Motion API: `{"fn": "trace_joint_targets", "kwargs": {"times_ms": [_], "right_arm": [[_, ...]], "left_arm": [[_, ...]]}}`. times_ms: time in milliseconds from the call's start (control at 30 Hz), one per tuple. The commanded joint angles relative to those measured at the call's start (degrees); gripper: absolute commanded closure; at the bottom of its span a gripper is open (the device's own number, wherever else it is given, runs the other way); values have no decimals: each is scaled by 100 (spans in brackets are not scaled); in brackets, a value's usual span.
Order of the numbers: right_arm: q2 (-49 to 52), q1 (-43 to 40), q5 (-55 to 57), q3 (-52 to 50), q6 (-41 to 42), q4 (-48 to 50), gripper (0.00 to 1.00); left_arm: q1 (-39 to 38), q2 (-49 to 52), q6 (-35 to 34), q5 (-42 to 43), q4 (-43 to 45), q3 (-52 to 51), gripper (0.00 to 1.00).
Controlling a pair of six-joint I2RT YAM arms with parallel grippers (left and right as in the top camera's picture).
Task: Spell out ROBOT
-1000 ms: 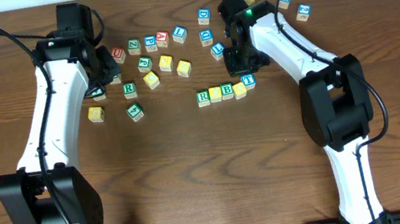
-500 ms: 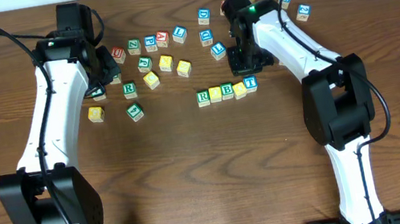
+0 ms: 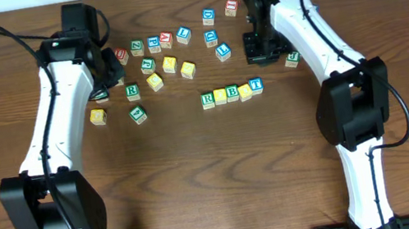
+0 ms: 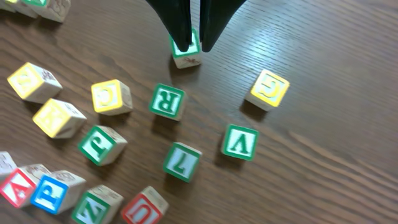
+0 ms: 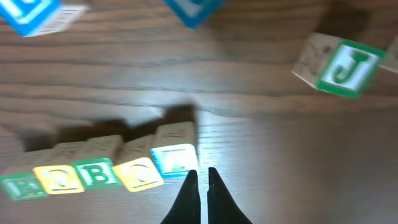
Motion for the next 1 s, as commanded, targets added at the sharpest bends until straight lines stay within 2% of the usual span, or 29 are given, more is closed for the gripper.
{"fn": "trace_joint_targets", "kwargs": {"times_ms": [0, 267, 533, 967], "right_arm": [[-46, -57, 118, -273, 52, 44, 99], [-46, -42, 109, -776, -219, 380, 99], [-306, 44, -214, -651, -704, 551, 99], [-448, 566, -535, -1091, -920, 470, 99]], "left_arm": [[-249, -81, -68, -92, 42, -127, 92], [-560, -55, -376, -90, 166, -348, 93], [-835, 68, -435, -94, 254, -345, 93], [-748, 144, -448, -155, 444, -345, 93]]}}
